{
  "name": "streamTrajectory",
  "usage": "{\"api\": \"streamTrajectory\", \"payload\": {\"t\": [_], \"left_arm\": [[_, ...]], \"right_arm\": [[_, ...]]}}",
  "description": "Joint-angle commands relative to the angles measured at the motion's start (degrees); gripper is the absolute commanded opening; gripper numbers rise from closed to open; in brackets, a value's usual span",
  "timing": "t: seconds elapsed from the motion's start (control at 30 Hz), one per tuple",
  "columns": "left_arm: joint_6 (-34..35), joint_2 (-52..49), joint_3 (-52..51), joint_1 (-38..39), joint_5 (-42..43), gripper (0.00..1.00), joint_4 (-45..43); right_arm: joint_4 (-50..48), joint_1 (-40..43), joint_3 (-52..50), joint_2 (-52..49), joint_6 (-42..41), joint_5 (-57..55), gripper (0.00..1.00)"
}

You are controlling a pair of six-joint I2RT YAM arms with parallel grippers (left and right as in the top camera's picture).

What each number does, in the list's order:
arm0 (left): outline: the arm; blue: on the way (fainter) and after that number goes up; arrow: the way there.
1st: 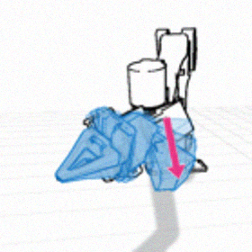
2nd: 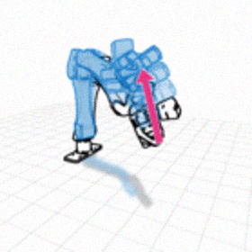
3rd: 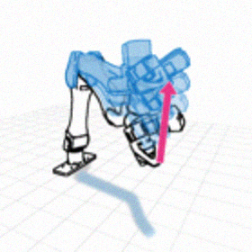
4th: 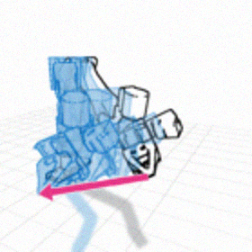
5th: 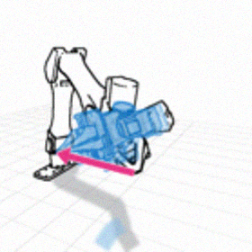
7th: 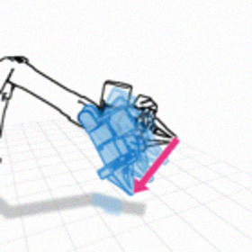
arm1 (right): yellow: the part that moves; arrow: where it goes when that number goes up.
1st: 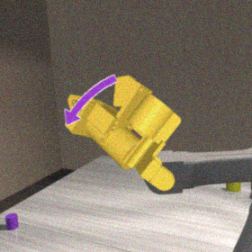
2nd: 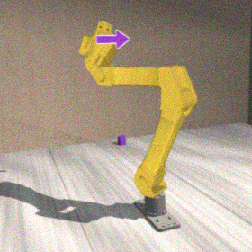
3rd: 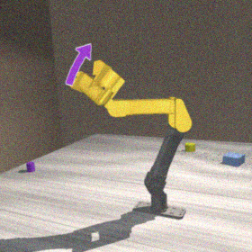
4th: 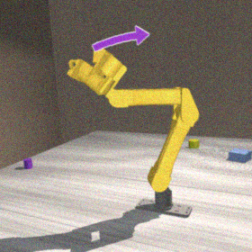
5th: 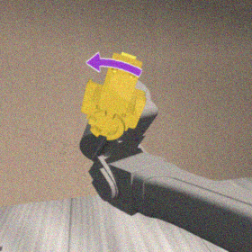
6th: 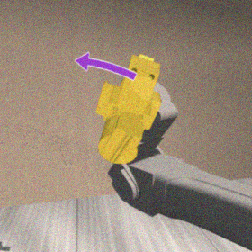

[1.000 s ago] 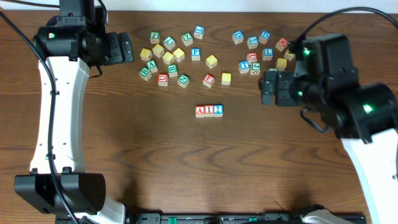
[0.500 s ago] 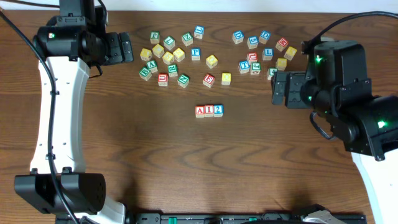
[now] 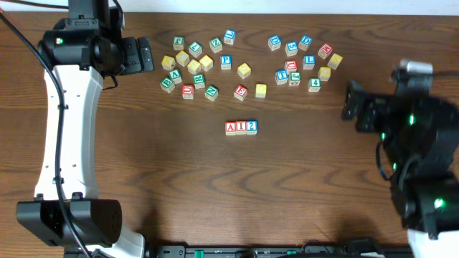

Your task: Spell out AI2

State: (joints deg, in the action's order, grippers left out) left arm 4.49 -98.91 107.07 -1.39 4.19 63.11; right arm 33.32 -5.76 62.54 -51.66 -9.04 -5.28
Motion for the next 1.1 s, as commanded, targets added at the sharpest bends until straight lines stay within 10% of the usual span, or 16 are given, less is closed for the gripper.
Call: {"api": "streamTrajectory", "payload": {"t": [0.0,0.47,1.07], "left_arm": [[0.48,-0.17,-0.02,-0.15,-0.09,0.98,0.22],[0.50,-0.17,-0.02,-0.13,-0.09,0.98,0.22],[0.48,-0.17,-0.02,-0.13,-0.11,0.98,0.22]], "right_arm": [[-6.36,2.51,-12.90,8.61,1.42,1.42,0.99],[-32.68,7.39,-54.82,41.92,1.40,4.02,0.99],[-34.95,7.72,-62.23,51.06,1.46,3.89,0.99]]}}
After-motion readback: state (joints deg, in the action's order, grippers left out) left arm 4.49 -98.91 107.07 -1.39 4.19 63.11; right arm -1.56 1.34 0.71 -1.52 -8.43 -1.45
